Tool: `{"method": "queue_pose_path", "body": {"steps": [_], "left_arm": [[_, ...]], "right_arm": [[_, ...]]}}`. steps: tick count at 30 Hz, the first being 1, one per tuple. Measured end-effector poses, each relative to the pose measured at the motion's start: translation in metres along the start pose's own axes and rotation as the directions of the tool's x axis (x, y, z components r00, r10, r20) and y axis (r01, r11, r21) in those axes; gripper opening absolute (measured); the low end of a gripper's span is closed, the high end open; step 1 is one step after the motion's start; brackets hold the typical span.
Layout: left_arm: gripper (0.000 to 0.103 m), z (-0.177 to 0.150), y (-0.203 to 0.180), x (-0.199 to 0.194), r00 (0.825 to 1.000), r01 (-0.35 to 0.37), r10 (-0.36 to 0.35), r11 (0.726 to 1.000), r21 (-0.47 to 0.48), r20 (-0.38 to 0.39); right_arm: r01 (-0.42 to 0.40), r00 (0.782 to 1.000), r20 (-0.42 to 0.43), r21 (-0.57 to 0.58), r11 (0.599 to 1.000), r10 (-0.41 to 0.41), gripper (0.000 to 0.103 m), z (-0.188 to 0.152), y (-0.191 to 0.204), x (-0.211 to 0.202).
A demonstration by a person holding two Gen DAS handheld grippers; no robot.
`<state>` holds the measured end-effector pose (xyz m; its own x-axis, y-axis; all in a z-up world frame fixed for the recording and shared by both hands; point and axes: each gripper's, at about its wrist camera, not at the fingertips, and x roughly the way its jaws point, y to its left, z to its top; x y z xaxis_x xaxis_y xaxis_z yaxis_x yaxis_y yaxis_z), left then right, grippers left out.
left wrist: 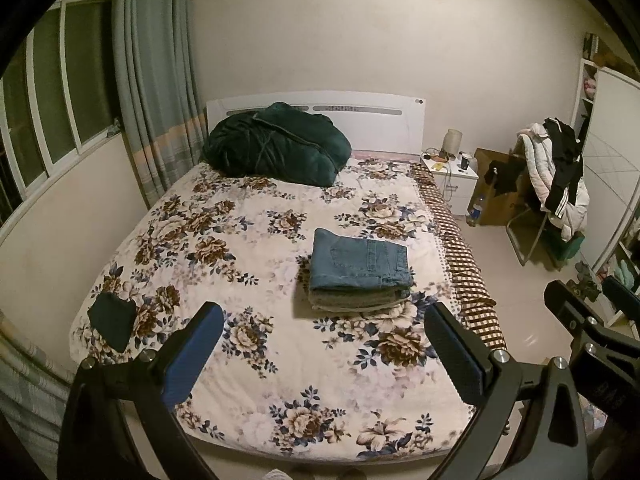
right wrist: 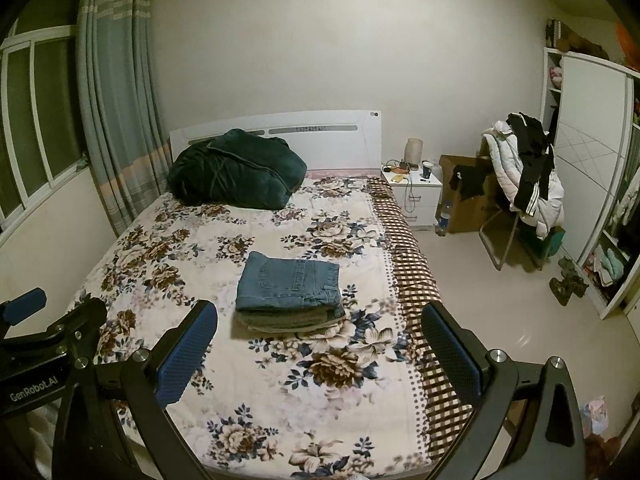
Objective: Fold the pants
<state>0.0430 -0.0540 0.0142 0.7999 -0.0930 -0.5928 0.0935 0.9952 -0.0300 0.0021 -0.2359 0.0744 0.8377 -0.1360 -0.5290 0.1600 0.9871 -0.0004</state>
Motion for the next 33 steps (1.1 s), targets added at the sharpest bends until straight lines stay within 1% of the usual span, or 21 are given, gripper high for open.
{"method": "queue_pose_path", "body": {"steps": [30, 33], "left_arm": [[0.103, -0.002, 0.005, -0.002, 1.0, -0.005, 0.005, 1.0, 0.001, 0.0], [0.103, -0.003, 0.007, -0.004, 1.0, -0.008, 0.008, 1.0, 0.002, 0.014]], "right_arm": [[0.006, 1.0, -0.004, 0.003, 1.0, -0.006, 0.103, -0.01, -0.001, 0.0], [0.005, 1.0, -0.005, 0.005, 1.0, -0.005, 0.103, -0.01, 0.0, -0.001]]}}
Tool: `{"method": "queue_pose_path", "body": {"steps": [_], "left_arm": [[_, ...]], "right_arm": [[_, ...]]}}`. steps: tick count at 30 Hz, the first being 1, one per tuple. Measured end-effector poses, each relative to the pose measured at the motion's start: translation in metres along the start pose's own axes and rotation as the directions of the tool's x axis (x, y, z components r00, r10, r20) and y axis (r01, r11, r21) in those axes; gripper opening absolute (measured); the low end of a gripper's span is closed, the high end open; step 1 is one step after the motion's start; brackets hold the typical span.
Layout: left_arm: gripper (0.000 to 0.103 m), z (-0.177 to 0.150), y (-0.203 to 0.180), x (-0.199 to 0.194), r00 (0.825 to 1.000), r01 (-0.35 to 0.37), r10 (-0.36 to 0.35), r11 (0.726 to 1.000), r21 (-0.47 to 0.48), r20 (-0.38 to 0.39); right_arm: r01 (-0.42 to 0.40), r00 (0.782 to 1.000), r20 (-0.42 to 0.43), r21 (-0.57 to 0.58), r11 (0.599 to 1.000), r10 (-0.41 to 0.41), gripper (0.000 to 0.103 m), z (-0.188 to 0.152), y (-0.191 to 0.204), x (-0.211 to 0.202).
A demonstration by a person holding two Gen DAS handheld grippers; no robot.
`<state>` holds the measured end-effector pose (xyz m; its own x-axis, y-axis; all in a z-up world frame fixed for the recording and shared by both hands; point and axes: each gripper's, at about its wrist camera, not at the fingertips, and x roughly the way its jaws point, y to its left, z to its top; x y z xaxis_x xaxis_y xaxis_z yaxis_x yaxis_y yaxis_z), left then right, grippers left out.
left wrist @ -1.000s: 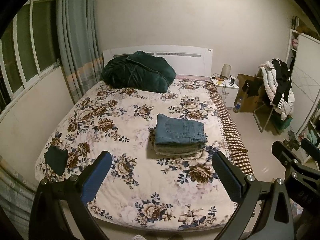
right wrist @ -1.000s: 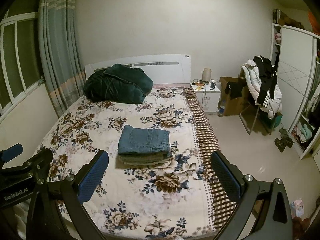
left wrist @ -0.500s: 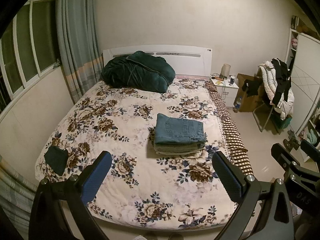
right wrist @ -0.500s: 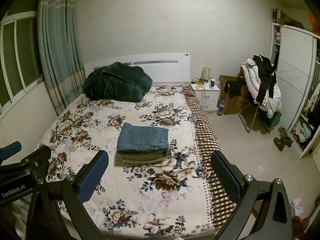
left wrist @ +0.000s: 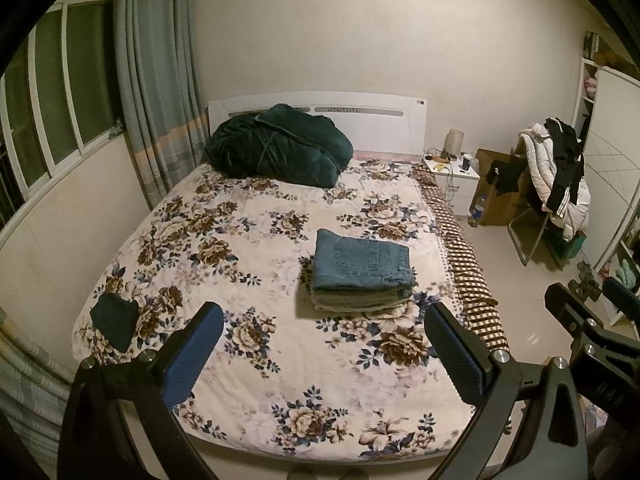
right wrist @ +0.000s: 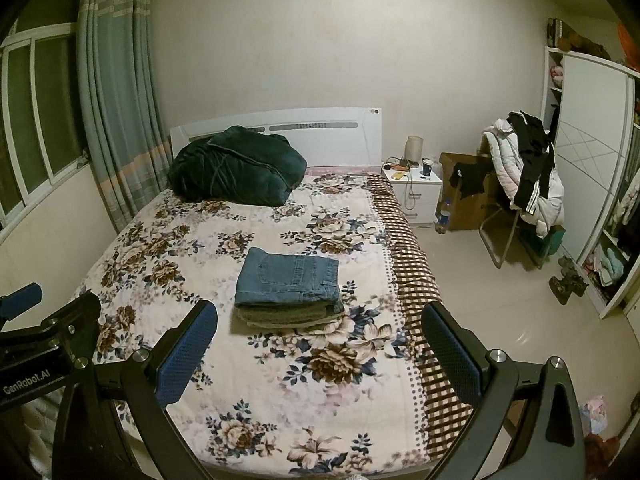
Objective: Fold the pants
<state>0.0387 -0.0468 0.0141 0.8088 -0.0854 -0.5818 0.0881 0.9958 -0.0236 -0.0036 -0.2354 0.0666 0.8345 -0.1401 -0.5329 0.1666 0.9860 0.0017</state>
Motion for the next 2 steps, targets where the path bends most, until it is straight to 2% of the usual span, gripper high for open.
{"method": "queue_pose_path", "body": {"steps": [2], "left_arm": [[0.103, 0.0006, 0.0009, -0.0013, 1.0, 0.001, -0.001, 1.0, 0.0, 0.0]], "right_arm": [[-0.001, 1.0, 0.001, -0.001, 1.0, 0.001, 0.103, -0.0009, -0.0004, 0.0004]]}}
